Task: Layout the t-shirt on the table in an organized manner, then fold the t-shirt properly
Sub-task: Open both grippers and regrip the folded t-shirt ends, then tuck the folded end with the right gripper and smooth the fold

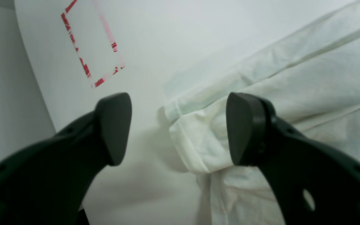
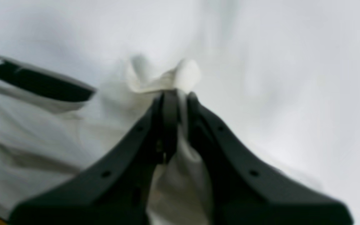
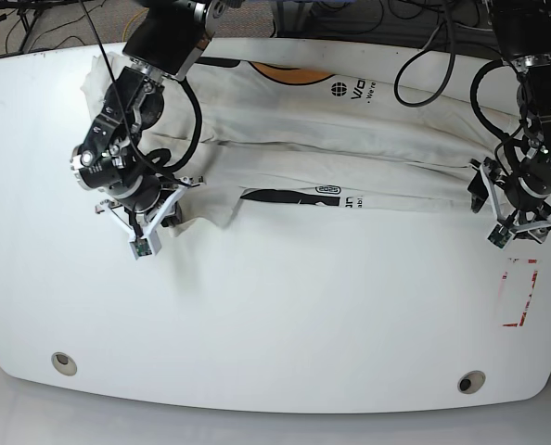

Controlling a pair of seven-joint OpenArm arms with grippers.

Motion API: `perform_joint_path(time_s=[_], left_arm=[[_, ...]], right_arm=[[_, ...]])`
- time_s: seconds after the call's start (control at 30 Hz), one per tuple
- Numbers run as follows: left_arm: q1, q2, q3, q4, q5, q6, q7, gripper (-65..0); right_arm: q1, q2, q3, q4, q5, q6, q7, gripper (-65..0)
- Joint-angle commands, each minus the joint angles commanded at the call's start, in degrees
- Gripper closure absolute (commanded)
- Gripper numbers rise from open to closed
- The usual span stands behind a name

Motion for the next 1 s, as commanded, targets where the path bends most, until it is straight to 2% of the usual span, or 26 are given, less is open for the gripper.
perform_joint_path(time_s=[0.07,0.13,0.17,0.23,0.27,0.3,0.47,0.6,0.7,1.0], left_arm=[[0.09,0.09,0.0,0.0,0.0,0.0,0.0,-44.6],[0.09,0.09,0.0,-0.09,0.0,0.0,0.0,-44.6],[0.09,0.09,0.0,-0.09,0.0,0.0,0.0,-44.6],[0.09,0.09,0.0,-0.09,0.0,0.0,0.0,-44.6],[0.09,0.09,0.0,-0.18,0.0,0.0,0.0,-44.6],[0.09,0.09,0.0,-0.88,0.0,0.0,0.0,-44.6],[-0.26,0.09,0.0,-3.69,0.0,0.0,-0.09,-44.6],[-0.26,0.09,0.0,-4.84,0.0,0.0,-0.18,-44.6],[-0.18,0.09,0.0,-4.84,0.0,0.0,-0.18,-44.6],[-0.18,0.09,0.0,-4.84,0.0,0.0,-0.18,-44.6]], right_arm=[[-2.02,0.88,0.0,1.05,5.45,0.0,-2.55,-0.2],[-4.75,2.37,0.0,1.76,13.71,0.0,-4.66,-0.2],[-5.54,2.9,0.0,1.85,16.44,0.0,-4.84,-0.2],[-8.7,4.92,-0.09,1.85,25.32,0.0,-5.19,-0.2],[-9.32,5.36,-0.09,1.76,26.9,0.0,-5.19,-0.2],[-11.34,6.59,-0.18,1.76,31.82,0.0,-5.19,-0.2],[-15.56,10.29,-1.58,1.67,41.58,0.0,-5.27,-0.2],[-18.55,13.89,-5.45,1.67,45.54,0.0,-5.27,-1.4],[-20.22,15.82,-8.53,1.76,46.24,0.0,-5.27,-6.2],[-23.56,20.31,-16.7,1.67,46.24,0.0,-5.27,-30.0]])
